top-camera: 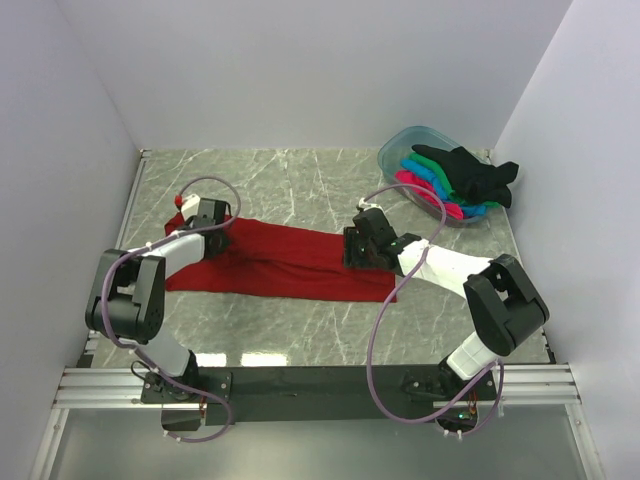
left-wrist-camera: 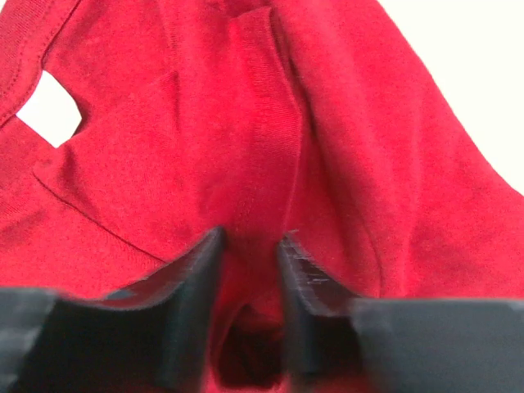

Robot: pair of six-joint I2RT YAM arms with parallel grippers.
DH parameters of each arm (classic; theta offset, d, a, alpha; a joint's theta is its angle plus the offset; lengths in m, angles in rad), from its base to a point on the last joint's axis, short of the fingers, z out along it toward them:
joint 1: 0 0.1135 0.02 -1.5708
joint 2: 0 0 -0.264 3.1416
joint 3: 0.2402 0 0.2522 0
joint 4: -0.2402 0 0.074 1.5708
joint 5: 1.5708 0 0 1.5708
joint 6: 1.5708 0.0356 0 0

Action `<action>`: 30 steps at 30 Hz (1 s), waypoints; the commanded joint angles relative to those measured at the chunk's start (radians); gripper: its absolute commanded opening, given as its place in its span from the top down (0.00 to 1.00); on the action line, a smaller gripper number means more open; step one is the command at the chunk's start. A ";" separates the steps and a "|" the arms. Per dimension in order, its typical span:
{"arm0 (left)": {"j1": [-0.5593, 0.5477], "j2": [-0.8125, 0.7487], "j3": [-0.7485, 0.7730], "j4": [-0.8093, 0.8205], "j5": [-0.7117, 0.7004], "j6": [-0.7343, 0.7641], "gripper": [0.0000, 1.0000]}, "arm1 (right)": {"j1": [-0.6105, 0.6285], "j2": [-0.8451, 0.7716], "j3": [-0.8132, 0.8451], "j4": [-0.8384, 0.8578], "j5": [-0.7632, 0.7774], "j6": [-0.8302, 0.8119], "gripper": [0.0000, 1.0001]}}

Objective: Fold and stack the t-shirts
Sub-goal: Smooth out wrinkles on the folded tshirt, then rotate the tshirt 90 degrees

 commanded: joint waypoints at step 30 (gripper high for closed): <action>0.039 -0.595 -0.311 -0.071 -0.153 -0.245 0.38 | 0.036 0.031 0.015 0.033 -0.025 -0.015 0.42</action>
